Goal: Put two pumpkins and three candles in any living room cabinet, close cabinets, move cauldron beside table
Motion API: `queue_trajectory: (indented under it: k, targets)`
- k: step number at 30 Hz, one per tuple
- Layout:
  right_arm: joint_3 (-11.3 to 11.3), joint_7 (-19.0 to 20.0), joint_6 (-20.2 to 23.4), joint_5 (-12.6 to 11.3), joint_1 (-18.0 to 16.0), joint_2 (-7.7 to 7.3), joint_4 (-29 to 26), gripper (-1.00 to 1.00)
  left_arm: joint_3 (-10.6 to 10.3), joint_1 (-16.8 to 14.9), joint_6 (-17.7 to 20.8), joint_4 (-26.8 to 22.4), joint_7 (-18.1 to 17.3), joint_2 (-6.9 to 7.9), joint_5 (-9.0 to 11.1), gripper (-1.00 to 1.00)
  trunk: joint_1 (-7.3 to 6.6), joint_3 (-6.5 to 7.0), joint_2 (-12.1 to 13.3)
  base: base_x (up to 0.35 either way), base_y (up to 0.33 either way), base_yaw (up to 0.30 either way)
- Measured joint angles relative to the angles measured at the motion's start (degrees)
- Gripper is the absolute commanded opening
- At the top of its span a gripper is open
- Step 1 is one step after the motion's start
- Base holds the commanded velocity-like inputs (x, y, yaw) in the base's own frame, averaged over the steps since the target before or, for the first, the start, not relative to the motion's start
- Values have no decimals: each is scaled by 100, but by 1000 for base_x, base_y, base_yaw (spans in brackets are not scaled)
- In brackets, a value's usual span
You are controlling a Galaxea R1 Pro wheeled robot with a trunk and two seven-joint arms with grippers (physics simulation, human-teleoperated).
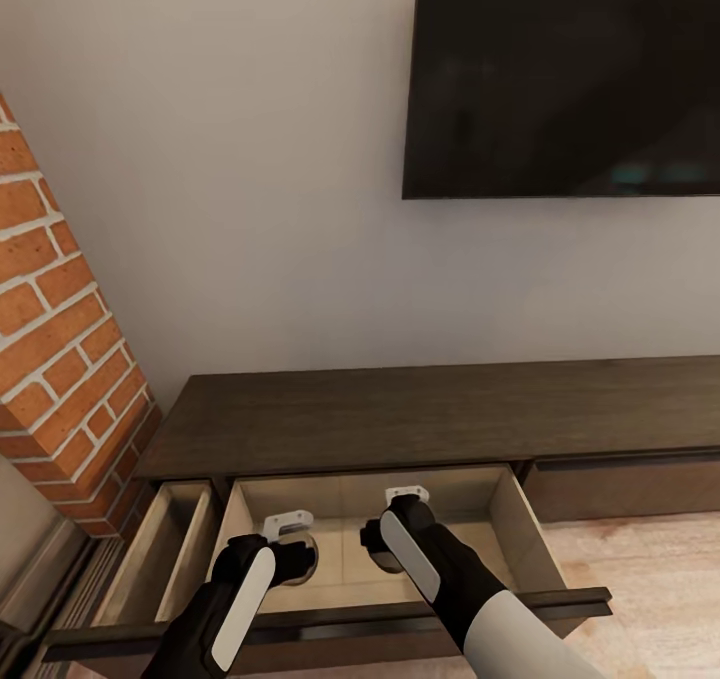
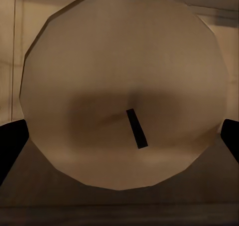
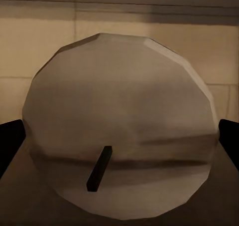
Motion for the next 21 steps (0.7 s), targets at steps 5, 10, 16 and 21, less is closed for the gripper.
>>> queue_trajectory:
  k: [5,10,16,21]
  targets:
    - [14,0,-3,1,0,0,-2,-100,-2,0,-28,0,5,-1,5,-100,0,0,0,60,20,0]
    - [16,0,-1,5,0,0,-1,-100,-1,0,-29,0,5,-2,-7,-100,0,0,0,207,34,0]
    - [16,0,-1,5,0,0,0,-100,0,0,-30,0,6,-5,4,-100,0,0,0,32,2,0]
    - [15,-4,1,3,0,0,0,-100,-1,1,-9,0,6,-7,4,-100,87,-72,-159,2,0,0]
